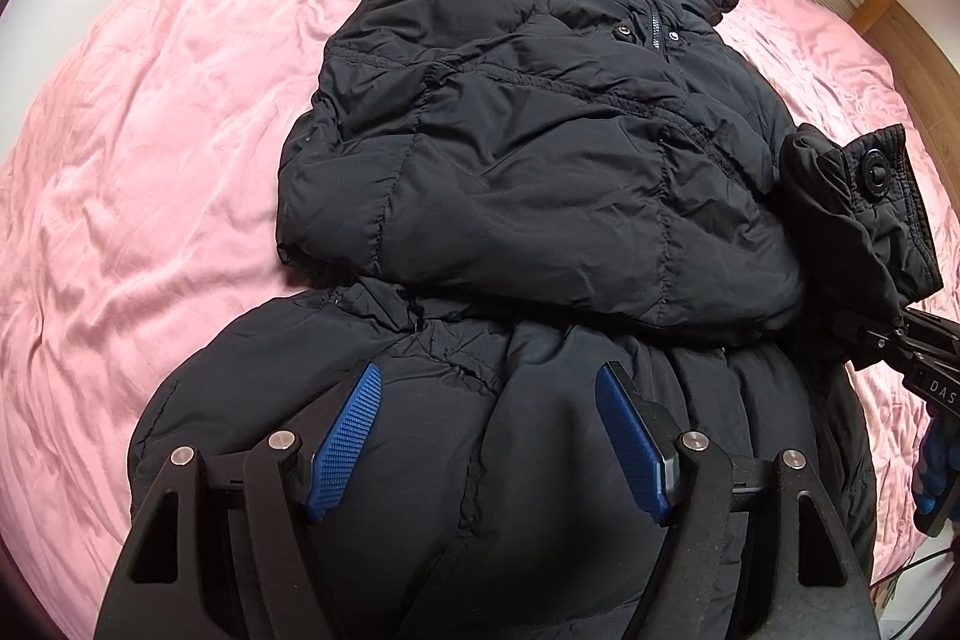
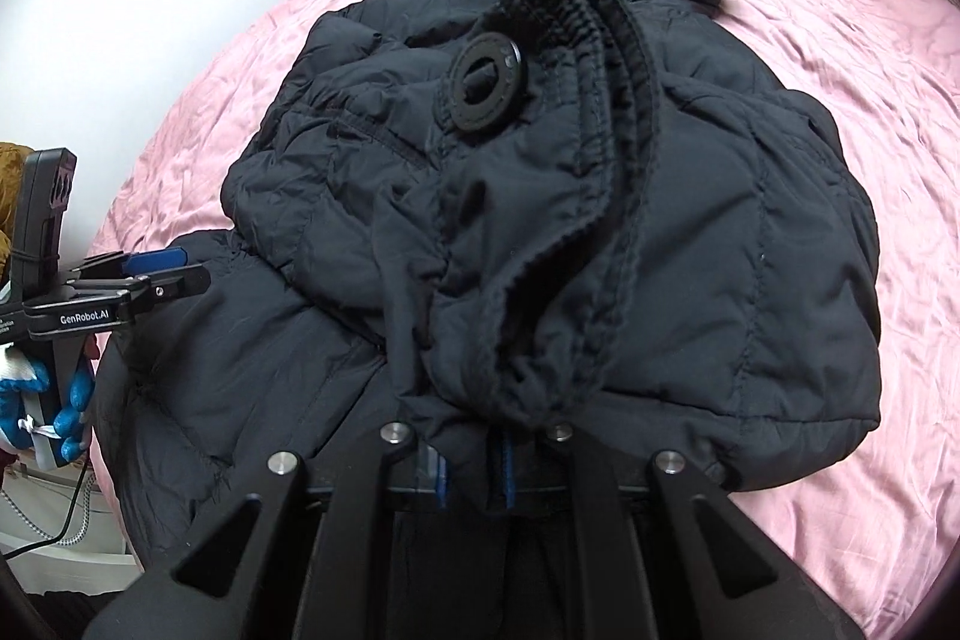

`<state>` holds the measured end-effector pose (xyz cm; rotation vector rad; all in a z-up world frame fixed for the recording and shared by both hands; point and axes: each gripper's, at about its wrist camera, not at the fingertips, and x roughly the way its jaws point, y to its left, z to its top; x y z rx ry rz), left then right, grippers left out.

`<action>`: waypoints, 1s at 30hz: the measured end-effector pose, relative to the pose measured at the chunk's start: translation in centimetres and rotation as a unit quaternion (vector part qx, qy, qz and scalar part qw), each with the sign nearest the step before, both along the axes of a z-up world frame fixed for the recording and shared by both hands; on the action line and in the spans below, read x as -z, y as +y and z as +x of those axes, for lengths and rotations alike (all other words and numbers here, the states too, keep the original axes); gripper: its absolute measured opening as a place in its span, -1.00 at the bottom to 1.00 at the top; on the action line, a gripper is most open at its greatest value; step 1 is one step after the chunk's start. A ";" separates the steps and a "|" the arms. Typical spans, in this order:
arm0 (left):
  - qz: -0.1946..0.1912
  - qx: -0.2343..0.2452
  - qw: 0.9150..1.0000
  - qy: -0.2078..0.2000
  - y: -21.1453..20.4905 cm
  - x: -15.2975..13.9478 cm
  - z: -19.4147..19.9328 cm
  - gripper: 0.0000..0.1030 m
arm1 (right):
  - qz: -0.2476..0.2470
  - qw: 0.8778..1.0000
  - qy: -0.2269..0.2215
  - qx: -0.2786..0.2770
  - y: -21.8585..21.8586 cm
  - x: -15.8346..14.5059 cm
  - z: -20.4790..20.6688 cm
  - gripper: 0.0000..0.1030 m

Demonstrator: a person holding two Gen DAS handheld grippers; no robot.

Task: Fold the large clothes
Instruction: 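Lay the sleeve across the coat front with the right gripper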

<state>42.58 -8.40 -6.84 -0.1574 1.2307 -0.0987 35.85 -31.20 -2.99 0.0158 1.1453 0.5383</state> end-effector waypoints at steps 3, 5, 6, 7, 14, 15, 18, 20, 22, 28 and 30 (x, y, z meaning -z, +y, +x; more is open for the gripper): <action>-0.002 0.001 1.000 -0.001 -0.4 -0.1 0.1 0.42 | 0.006 1.000 -0.012 0.003 0.2 -0.7 0.3 -0.75; -0.002 0.005 1.000 -0.003 -0.7 -0.2 0.1 0.42 | 0.011 1.000 -0.018 0.004 0.4 -1.1 0.5 -0.75; -0.002 0.007 1.000 -0.003 -0.8 -0.2 0.1 0.42 | 0.012 1.000 -0.020 0.004 0.6 -1.2 0.6 -0.75; -0.002 0.008 1.000 -0.004 -0.9 -0.3 0.0 0.42 | 0.011 1.000 -0.020 0.002 0.8 -1.2 0.8 -0.75; -0.004 -0.002 1.000 -0.005 -0.2 -0.3 -0.4 0.42 | -0.008 1.000 -0.019 -0.007 2.1 -0.4 1.0 -0.72; -0.004 -0.004 1.000 -0.005 -0.1 -0.2 -0.5 0.42 | -0.010 1.000 -0.020 -0.007 2.2 -0.4 0.9 -0.72; -0.004 -0.009 1.000 -0.004 0.4 -0.1 -0.6 0.42 | -0.015 1.000 -0.021 -0.007 2.3 -0.3 0.7 -0.71; -0.005 -0.011 1.000 -0.005 0.5 -0.2 -0.6 0.42 | -0.021 0.999 -0.025 -0.011 2.5 -0.3 0.7 -0.67; -0.005 -0.009 1.000 -0.008 0.5 -0.3 -0.5 0.42 | -0.020 0.999 -0.026 -0.016 2.8 -0.4 0.5 -0.61; -0.008 -0.005 1.000 -0.014 0.4 -0.6 0.0 0.42 | -0.031 0.998 -0.027 -0.043 3.4 -0.1 -0.9 -0.49; -0.008 -0.004 1.000 -0.015 0.3 -0.7 0.2 0.42 | -0.031 0.998 -0.022 -0.045 3.2 0.1 -1.1 -0.49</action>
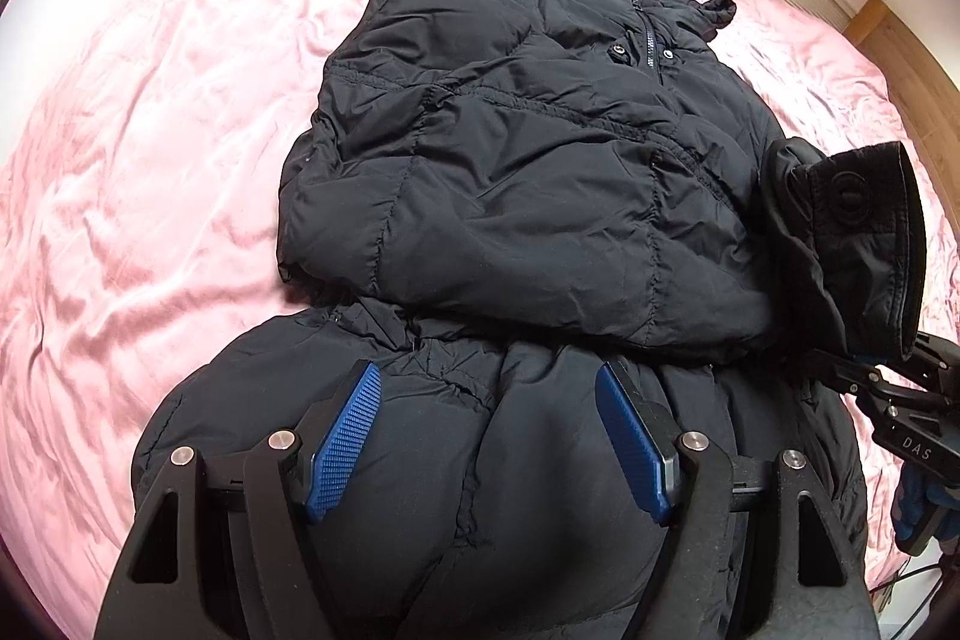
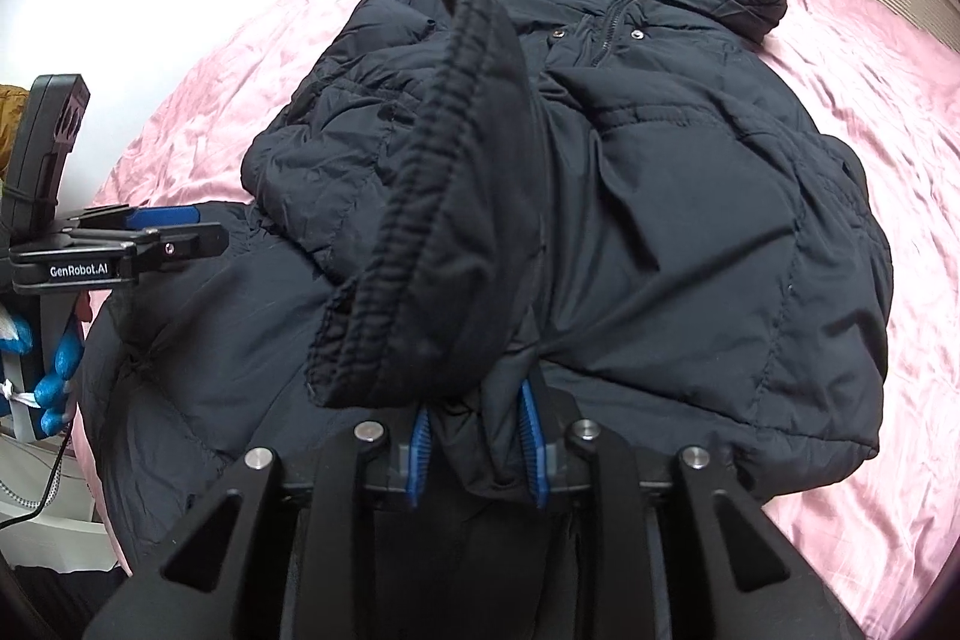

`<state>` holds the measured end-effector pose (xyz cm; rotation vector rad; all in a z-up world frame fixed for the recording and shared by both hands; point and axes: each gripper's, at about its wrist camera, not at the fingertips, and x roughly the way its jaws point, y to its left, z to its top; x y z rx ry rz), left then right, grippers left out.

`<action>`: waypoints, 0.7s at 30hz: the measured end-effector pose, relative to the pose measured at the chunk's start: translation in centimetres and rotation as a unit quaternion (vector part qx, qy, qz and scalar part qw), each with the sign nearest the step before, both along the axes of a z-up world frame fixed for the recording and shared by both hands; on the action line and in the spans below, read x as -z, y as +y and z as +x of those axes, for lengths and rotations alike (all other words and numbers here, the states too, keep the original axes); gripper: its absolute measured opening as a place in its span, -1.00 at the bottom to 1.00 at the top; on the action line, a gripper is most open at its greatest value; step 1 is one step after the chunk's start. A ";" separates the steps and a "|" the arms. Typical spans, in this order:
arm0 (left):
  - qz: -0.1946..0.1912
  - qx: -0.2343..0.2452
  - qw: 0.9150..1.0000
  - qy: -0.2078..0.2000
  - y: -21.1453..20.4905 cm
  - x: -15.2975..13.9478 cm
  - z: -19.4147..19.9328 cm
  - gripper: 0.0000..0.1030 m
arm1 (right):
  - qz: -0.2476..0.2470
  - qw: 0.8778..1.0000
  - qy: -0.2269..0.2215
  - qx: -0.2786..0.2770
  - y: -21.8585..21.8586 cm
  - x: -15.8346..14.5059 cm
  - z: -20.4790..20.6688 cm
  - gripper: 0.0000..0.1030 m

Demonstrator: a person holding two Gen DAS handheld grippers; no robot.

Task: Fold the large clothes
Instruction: 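Lay the sleeve across the coat front with the right gripper, then open the right gripper to release the sleeve on the coat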

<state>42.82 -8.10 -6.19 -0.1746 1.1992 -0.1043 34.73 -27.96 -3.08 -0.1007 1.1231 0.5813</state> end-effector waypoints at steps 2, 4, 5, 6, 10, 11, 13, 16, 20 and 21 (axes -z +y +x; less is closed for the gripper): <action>-0.001 0.003 1.000 -0.002 -0.2 -0.1 0.1 0.42 | 0.001 1.000 0.005 -0.002 -0.2 0.2 -0.2 -0.48; -0.003 0.006 1.000 -0.003 -0.4 -0.2 0.3 0.42 | 0.000 1.000 0.010 -0.007 -0.2 0.3 -0.7 -0.48; -0.005 0.008 1.000 -0.005 -0.5 -0.3 0.4 0.42 | -0.001 1.000 0.012 -0.010 -0.2 0.4 -0.9 -0.48; -0.007 0.009 1.000 -0.007 -0.6 -0.5 0.6 0.42 | -0.003 1.000 0.014 -0.012 -0.3 0.5 -1.1 -0.48; -0.013 0.023 0.999 -0.024 -1.7 -1.8 1.5 0.42 | 0.000 1.000 0.020 -0.015 -0.5 0.4 -1.9 -0.46; -0.014 0.029 0.999 -0.032 -2.1 -2.3 1.8 0.42 | 0.002 1.000 0.019 -0.016 -0.6 0.1 -2.2 -0.42; -0.021 0.038 0.998 -0.048 -2.9 -3.6 2.5 0.42 | 0.007 1.000 0.016 -0.015 -1.0 -0.6 -2.8 -0.40; -0.036 0.054 0.995 -0.079 -4.4 -6.1 3.3 0.42 | 0.013 1.000 0.010 -0.005 -1.9 -2.0 -3.5 -0.39; -0.065 0.091 0.988 -0.108 -7.5 -8.6 4.5 0.42 | 0.029 0.999 -0.012 0.026 -4.3 -4.5 -3.2 -0.38; -0.071 0.105 0.986 -0.113 -8.6 -8.9 4.9 0.42 | 0.031 0.999 -0.019 0.036 -5.0 -5.1 -2.8 -0.37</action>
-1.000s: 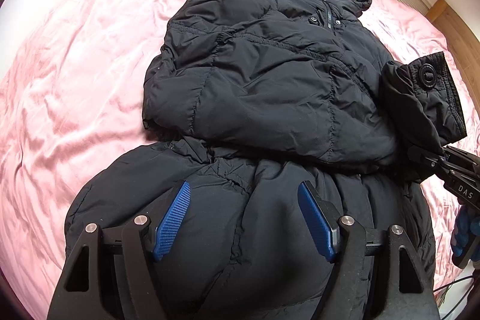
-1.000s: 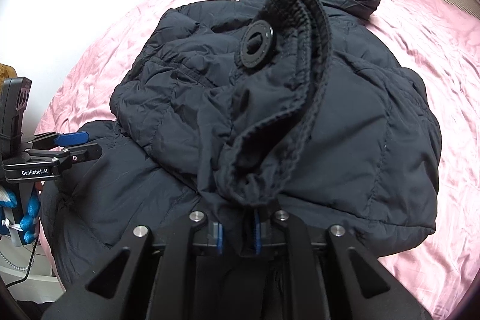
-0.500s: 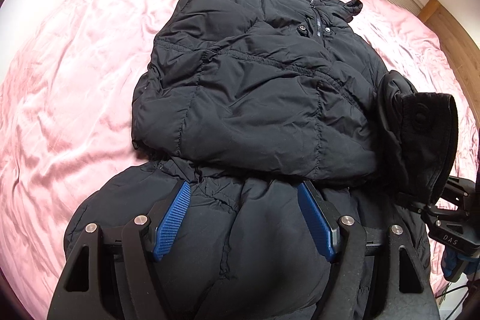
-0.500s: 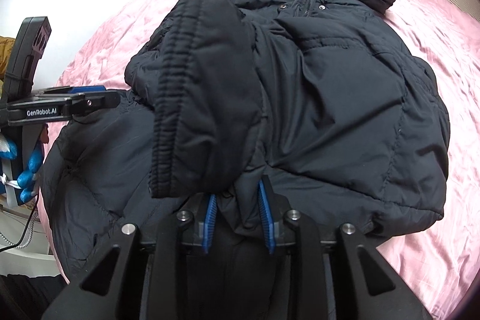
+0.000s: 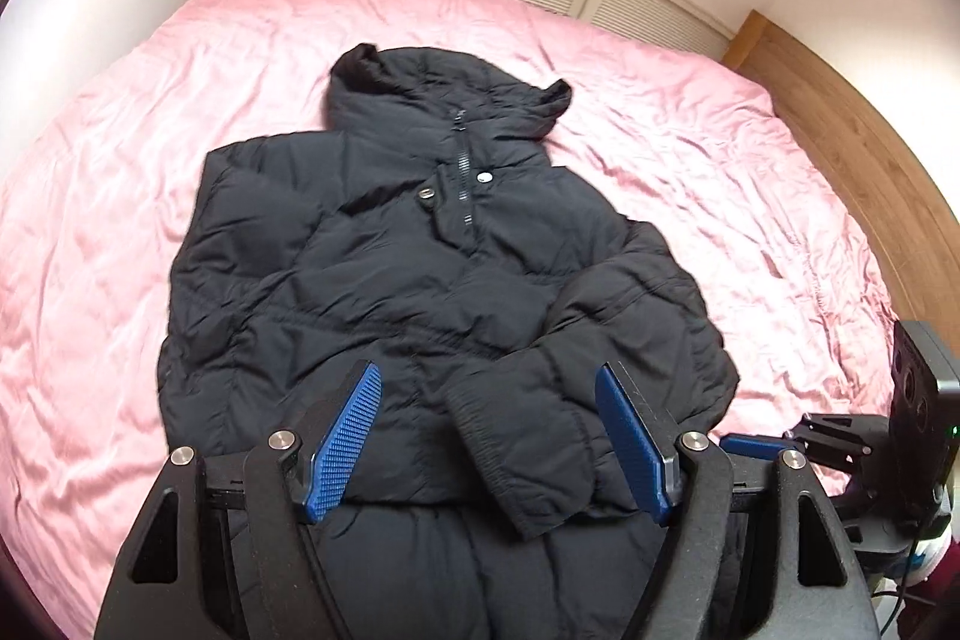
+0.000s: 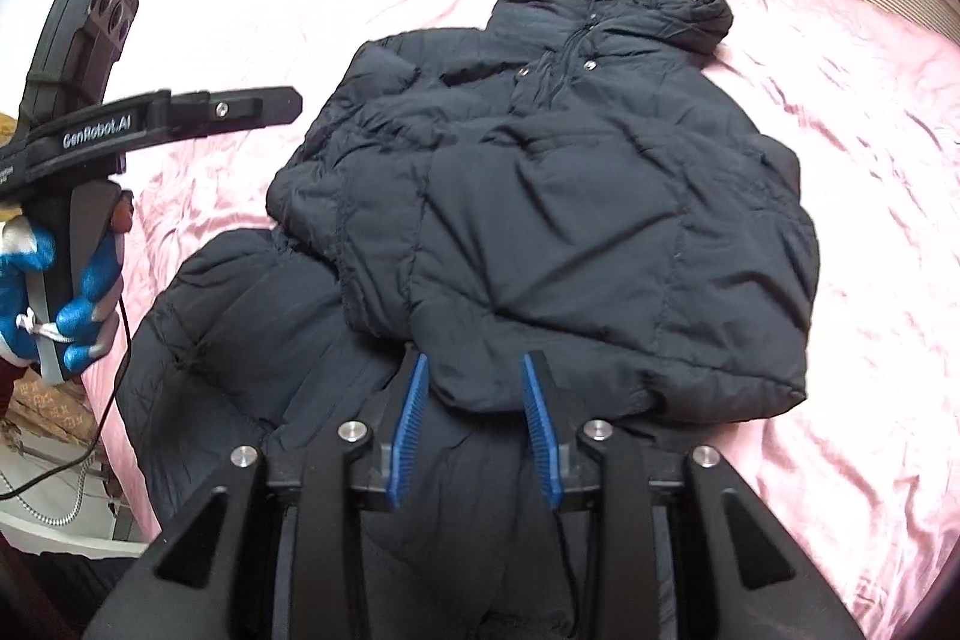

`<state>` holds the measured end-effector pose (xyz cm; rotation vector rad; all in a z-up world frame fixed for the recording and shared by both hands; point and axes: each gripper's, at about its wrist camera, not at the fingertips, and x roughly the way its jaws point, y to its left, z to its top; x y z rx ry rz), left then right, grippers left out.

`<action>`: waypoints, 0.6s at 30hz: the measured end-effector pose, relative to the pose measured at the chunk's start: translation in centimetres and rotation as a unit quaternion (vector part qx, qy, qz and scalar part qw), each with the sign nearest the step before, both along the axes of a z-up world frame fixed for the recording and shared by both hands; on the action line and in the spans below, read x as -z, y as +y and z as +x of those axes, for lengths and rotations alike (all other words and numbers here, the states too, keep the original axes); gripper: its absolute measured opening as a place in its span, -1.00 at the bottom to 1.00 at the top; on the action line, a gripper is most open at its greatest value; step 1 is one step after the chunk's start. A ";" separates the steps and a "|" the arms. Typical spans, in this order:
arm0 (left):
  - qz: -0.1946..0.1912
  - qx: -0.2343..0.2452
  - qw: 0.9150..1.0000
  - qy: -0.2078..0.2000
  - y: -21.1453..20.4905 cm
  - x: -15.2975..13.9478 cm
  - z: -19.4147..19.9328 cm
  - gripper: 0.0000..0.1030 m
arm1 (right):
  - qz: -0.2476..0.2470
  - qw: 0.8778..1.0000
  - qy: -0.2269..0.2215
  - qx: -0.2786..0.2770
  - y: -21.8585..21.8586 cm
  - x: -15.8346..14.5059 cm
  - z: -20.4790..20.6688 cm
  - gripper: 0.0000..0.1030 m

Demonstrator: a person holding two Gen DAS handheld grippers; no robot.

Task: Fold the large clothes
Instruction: 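Open the right gripper to release the sleeve on the coat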

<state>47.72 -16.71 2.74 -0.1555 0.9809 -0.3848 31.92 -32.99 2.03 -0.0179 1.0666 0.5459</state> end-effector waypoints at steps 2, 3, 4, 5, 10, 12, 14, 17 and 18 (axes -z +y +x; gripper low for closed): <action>-0.002 0.025 1.000 -0.007 -2.4 -0.1 0.6 0.42 | -0.004 1.000 -0.013 0.020 -1.1 -0.8 1.2 -0.30; -0.002 0.037 0.999 -0.010 -3.6 0.1 0.9 0.42 | -0.005 0.999 -0.019 0.032 -1.7 -1.0 2.1 -0.29; -0.003 0.048 0.999 -0.012 -4.7 0.3 1.1 0.42 | -0.004 0.999 -0.025 0.044 -2.1 -1.2 3.1 -0.25; -0.004 0.060 0.998 -0.013 -5.7 0.7 1.3 0.42 | -0.003 0.998 -0.029 0.056 -2.6 -1.2 3.9 -0.22; 0.006 0.103 0.995 -0.010 -9.7 3.2 1.5 0.42 | -0.001 0.995 -0.027 0.101 -4.3 0.5 8.3 -0.19; 0.013 0.111 0.994 0.000 -10.5 4.6 1.5 0.42 | -0.003 0.994 -0.019 0.110 -4.6 1.9 9.3 -0.19; 0.022 0.112 0.993 0.016 -10.8 6.7 1.7 0.42 | -0.005 0.993 -0.007 0.114 -4.8 3.4 10.0 -0.19; 0.033 0.109 0.993 0.040 -10.6 10.1 2.0 0.41 | -0.009 0.994 0.018 0.109 -4.6 6.2 10.9 -0.16; 0.031 0.109 0.992 0.045 -10.5 11.0 2.2 0.41 | -0.013 0.994 0.026 0.108 -4.5 7.3 11.2 -0.15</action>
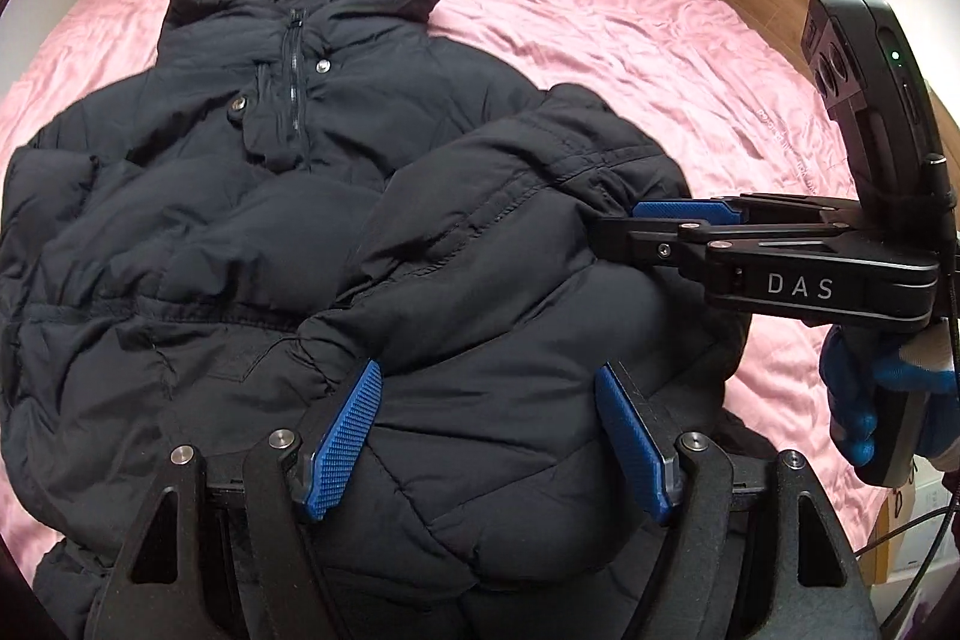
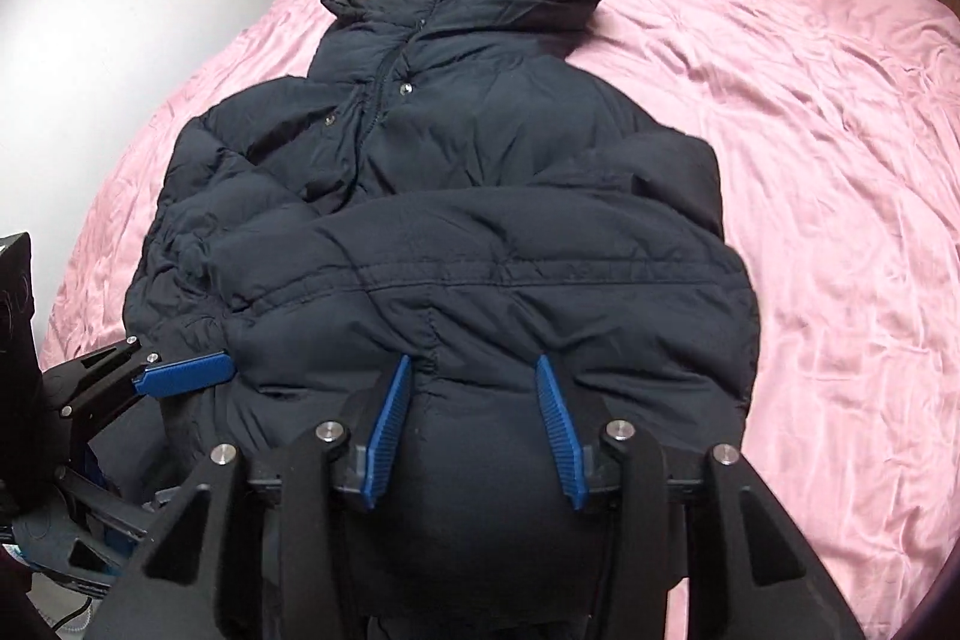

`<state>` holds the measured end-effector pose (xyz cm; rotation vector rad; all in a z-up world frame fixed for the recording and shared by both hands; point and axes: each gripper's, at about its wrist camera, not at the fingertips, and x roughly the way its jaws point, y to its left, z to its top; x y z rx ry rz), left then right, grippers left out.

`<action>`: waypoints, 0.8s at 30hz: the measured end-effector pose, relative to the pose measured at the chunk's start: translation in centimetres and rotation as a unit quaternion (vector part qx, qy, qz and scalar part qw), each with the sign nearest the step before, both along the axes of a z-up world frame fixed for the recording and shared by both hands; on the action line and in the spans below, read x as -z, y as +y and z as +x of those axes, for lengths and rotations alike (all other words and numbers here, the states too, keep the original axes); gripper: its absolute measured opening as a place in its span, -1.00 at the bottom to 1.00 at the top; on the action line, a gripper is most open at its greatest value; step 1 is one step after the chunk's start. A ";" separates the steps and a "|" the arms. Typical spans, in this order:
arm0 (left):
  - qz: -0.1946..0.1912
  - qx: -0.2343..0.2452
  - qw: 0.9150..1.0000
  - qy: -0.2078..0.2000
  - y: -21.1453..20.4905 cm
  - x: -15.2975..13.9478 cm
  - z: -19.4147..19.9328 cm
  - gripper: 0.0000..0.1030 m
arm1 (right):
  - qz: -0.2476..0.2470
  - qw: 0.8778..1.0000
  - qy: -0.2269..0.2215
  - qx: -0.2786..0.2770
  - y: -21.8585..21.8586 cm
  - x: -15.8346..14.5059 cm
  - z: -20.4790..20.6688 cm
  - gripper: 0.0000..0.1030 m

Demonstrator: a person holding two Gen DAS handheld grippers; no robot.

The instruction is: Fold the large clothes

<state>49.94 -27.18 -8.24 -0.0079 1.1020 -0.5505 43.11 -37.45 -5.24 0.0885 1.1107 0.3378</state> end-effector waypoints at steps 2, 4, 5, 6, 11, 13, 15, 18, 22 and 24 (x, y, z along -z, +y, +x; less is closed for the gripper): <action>-0.004 -0.001 1.000 0.006 0.2 1.3 0.2 0.41 | -0.006 1.000 0.014 0.000 0.2 1.9 0.2 -0.13; -0.005 -0.001 1.000 0.008 0.2 2.4 0.5 0.41 | -0.010 1.000 0.019 0.005 0.2 3.5 0.3 -0.13; -0.004 0.000 1.000 0.007 0.1 2.9 0.6 0.41 | -0.010 1.000 0.019 0.009 0.2 4.1 0.3 -0.12; -0.002 0.000 1.000 0.006 0.0 3.4 0.7 0.41 | -0.008 1.000 0.019 0.014 0.1 4.7 0.4 -0.12; 0.003 0.002 1.000 -0.005 -0.2 5.0 0.3 0.41 | -0.006 1.000 0.020 0.018 0.2 6.8 0.7 -0.11; 0.006 0.002 1.000 -0.006 -0.4 5.2 0.2 0.41 | -0.003 1.000 0.023 0.019 0.1 7.1 0.8 -0.11; 0.012 0.004 1.000 -0.005 -0.6 4.9 0.2 0.41 | -0.008 0.999 0.028 0.020 0.2 6.9 0.9 -0.11; 0.013 0.010 1.000 -0.001 -0.6 3.3 0.1 0.41 | -0.016 0.999 0.032 0.026 0.3 5.7 0.9 -0.09; 0.001 0.010 1.000 -0.017 0.6 0.2 -0.6 0.42 | -0.035 0.999 0.012 0.032 0.4 2.6 -0.3 -0.08; -0.001 0.008 1.000 -0.023 1.4 -0.8 -1.3 0.42 | -0.039 0.999 -0.003 0.029 0.4 0.9 -1.3 -0.07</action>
